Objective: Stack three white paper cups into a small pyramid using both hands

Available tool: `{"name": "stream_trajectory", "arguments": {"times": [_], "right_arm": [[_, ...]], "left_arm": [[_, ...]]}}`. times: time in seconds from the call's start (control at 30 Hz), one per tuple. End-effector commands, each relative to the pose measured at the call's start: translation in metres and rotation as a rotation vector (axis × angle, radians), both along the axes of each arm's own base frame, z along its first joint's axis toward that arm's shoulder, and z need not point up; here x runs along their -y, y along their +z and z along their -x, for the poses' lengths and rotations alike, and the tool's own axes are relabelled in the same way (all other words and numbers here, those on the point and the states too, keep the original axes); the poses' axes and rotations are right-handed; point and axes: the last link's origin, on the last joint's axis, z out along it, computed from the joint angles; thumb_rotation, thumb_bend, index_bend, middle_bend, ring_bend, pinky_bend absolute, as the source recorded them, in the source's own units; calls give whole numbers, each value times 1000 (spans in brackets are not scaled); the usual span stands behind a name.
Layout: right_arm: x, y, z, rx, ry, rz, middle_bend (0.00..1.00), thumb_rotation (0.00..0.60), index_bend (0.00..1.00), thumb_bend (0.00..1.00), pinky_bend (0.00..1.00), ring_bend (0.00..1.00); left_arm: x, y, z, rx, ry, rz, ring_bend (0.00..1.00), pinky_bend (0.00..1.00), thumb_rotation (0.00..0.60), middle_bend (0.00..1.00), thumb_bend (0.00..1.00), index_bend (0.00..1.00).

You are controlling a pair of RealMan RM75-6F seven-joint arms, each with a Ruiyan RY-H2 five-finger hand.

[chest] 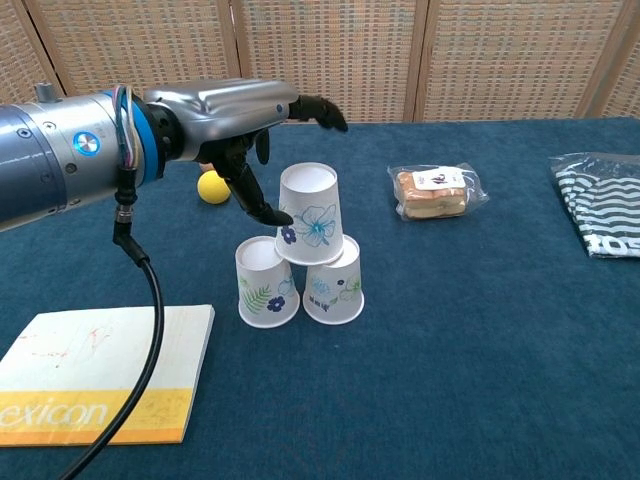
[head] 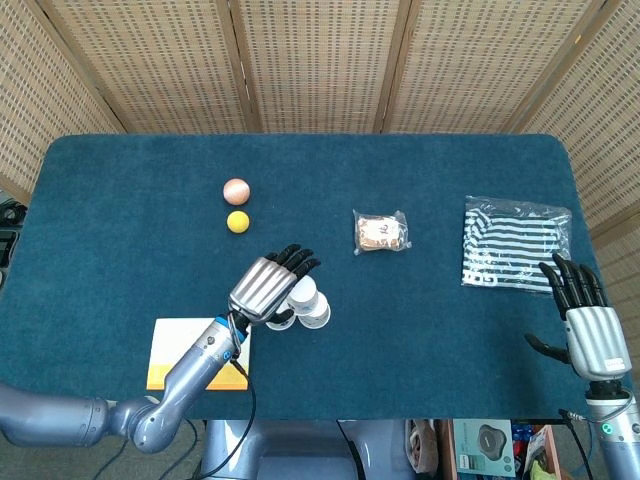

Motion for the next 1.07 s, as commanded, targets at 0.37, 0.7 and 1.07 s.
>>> {"name": "stream_trajectory", "arguments": {"times": [0.37, 0.7, 1.07], "right_arm": [[-2, 0, -1, 3, 6, 0, 0, 600, 0, 0, 0, 0], [-4, 0, -4, 1, 13, -1, 0, 600, 0, 0, 0, 0], [-7, -3, -9, -28, 24, 11, 0, 600, 0, 0, 0, 0]], "left_arm": [[14, 44, 10, 93, 10, -79, 0, 24, 600, 0, 229, 0], [51, 127, 127, 80, 258, -345, 0, 0, 600, 0, 229, 0], [111, 173, 259, 188, 443, -542, 0, 0, 600, 0, 229, 0]]}}
